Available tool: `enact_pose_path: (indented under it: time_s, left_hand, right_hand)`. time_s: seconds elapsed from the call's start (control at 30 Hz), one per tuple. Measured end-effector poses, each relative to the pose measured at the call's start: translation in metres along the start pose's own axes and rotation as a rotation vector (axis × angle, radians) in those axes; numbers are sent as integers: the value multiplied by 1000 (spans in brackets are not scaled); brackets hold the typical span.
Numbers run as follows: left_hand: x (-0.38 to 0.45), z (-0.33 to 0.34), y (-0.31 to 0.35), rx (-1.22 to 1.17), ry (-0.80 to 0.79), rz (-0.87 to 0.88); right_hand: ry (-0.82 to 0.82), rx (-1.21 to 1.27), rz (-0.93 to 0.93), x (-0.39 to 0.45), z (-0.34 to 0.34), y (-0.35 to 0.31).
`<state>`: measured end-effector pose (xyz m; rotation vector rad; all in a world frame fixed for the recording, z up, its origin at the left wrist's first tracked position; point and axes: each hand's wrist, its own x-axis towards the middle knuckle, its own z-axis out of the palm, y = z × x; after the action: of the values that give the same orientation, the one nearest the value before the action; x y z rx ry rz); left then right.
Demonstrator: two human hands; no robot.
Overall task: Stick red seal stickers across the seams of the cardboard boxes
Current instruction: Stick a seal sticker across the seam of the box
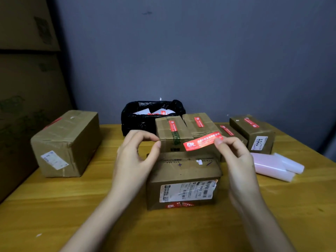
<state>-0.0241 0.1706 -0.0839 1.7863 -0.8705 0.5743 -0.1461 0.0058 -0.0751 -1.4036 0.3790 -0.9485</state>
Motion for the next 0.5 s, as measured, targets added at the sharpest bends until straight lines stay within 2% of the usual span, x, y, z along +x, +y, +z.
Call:
enact_pose_path:
  time_s: [0.23, 0.37, 0.5]
  left_hand:
    - [23, 20, 28, -181, -211, -253]
    - [29, 21, 35, -334, -177, -261]
    - [31, 19, 40, -333, -137, -233]
  right_hand:
    - [9, -1, -162, 7, 22, -11]
    - [5, 35, -185, 9, 29, -12]
    - [-3, 31, -185, 11, 29, -11]
